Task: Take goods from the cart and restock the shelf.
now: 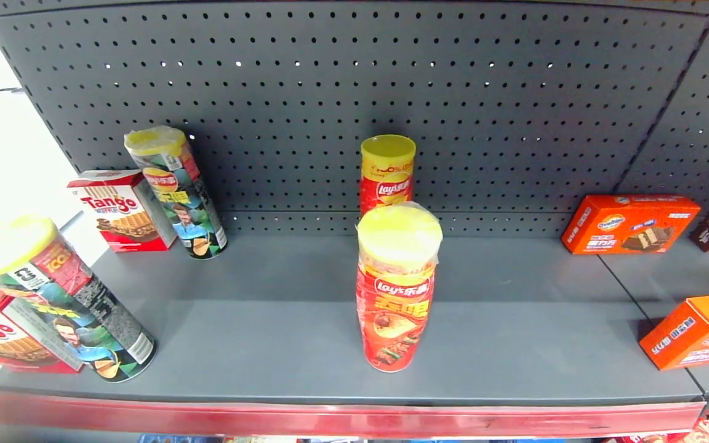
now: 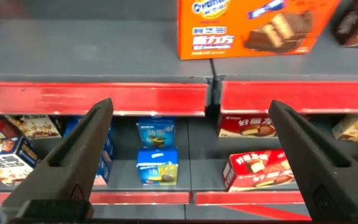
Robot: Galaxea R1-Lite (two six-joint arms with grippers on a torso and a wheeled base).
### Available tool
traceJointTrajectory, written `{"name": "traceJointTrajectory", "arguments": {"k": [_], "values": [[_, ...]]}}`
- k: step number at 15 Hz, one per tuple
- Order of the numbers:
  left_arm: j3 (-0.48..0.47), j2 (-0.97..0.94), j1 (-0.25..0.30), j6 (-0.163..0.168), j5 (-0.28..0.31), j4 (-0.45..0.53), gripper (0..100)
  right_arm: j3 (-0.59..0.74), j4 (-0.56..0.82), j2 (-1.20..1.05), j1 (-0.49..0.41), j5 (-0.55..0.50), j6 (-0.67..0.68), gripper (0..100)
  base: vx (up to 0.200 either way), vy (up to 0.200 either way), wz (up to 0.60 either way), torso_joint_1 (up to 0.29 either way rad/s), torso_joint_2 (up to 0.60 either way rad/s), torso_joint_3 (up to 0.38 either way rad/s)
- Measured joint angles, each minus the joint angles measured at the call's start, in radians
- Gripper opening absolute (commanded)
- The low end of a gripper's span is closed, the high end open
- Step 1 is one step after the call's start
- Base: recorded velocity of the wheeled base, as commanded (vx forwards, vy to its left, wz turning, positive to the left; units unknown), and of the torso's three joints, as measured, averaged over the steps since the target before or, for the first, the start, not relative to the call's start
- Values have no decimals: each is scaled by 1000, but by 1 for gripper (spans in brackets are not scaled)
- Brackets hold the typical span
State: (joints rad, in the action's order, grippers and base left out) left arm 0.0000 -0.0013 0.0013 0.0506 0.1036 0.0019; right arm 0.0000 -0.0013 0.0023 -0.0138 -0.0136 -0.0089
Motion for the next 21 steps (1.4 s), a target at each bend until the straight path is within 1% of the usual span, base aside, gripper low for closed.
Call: {"name": "traceJointTrajectory", "arguments": {"k": [9, 16, 18, 21], "values": [[0, 0, 0, 7, 3, 0, 100, 0, 0, 0, 0, 0, 0, 100, 0, 0, 0, 0, 0, 0], [0, 0, 0, 0, 2, 0, 100, 0, 0, 0, 0, 0, 0, 100, 0, 0, 0, 0, 0, 0], [0, 0, 0, -8, -5, -1, 100, 0, 0, 0, 0, 0, 0, 100, 200, 0, 0, 2, 5, 0], [0, 0, 0, -12, -6, 0, 100, 0, 0, 0, 0, 0, 0, 100, 0, 0, 0, 0, 0, 0]]}}
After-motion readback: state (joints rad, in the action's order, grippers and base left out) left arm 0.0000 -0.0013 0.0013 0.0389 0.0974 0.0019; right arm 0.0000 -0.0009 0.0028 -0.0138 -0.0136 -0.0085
